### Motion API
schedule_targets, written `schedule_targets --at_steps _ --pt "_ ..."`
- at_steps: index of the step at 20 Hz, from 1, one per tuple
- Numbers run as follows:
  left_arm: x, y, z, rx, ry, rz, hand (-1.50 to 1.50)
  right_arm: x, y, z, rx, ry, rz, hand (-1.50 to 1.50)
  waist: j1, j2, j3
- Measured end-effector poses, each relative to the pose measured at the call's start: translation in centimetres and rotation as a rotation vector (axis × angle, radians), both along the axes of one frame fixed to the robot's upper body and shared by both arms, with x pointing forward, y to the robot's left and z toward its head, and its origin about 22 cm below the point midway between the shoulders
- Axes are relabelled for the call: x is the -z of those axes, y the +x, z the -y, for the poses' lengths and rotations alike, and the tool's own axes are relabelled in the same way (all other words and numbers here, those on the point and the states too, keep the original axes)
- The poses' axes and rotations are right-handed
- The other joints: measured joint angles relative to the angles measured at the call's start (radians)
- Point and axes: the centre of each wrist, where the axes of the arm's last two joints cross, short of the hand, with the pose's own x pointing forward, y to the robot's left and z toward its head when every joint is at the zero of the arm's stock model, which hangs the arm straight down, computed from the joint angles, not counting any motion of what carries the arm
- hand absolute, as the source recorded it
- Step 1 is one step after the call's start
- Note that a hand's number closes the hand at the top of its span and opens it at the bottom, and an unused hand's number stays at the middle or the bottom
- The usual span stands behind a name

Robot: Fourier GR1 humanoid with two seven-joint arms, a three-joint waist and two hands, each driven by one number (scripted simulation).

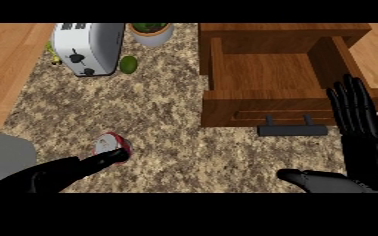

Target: Pick up the can, place it into the drawer and close the drawer

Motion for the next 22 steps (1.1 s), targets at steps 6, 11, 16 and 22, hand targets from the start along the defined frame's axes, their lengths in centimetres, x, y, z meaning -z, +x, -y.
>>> schedule_targets --at_steps 6,11,16,22 --pt "-1.2 1.0 -6.3 0.069 0.029 -0.061 -1.50 0.7 -1.1 1.1 0.024 0.005 -0.050 -1.50 0.009 -0.004 0.002" --pt "-2.1 1.5 -8.4 0.054 0.043 -0.107 -1.50 1.2 -2.2 2.0 0.026 0.000 -0.060 -1.50 0.010 -0.004 0.003" --pt "-2.0 3.4 -9.7 0.031 0.048 -0.136 -1.50 2.1 -2.6 2.5 0.028 0.006 -0.060 -1.50 0.008 -0.004 0.003" --pt "-0.5 4.6 -9.2 0.008 0.057 -0.130 -1.50 2.2 -3.3 3.6 0.027 0.000 -0.065 -1.50 0.009 -0.005 0.002"
